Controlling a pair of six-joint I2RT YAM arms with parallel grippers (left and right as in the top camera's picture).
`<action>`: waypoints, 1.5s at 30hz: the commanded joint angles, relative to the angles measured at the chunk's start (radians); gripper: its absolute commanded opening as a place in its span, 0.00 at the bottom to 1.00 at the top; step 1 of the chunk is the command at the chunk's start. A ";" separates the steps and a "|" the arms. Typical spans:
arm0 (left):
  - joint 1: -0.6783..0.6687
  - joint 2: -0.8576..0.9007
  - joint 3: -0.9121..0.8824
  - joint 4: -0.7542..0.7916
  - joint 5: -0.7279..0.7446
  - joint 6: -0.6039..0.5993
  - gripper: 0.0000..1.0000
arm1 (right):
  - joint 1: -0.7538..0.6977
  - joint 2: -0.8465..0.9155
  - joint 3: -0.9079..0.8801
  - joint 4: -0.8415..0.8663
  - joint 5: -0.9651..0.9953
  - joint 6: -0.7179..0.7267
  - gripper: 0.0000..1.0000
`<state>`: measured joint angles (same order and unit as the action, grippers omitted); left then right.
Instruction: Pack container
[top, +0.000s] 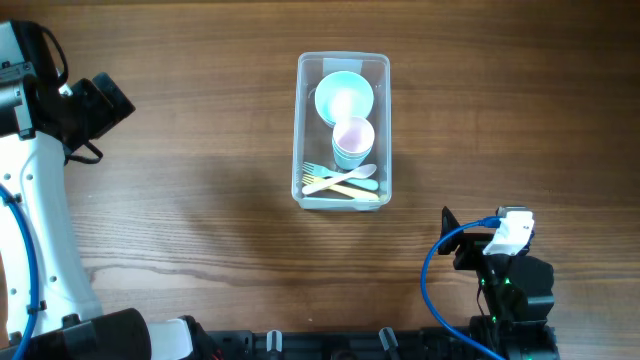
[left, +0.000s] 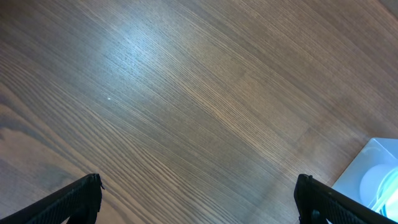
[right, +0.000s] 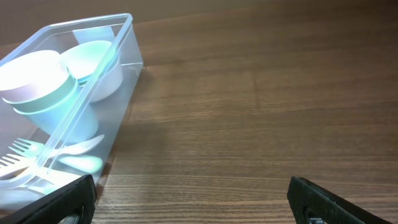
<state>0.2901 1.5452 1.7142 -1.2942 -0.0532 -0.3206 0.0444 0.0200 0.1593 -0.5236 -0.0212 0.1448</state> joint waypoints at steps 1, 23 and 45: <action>0.007 0.000 0.006 0.003 0.011 -0.009 1.00 | 0.000 -0.016 -0.006 0.004 0.013 -0.012 1.00; -0.378 -0.539 -0.373 0.425 0.024 0.294 1.00 | 0.000 -0.015 -0.006 0.003 0.013 -0.011 1.00; -0.373 -1.025 -0.907 0.259 0.038 0.314 1.00 | 0.000 -0.015 -0.006 0.003 0.013 -0.011 1.00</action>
<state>-0.0834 0.5491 0.8154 -1.1080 0.0154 -0.0406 0.0444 0.0135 0.1585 -0.5220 -0.0212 0.1448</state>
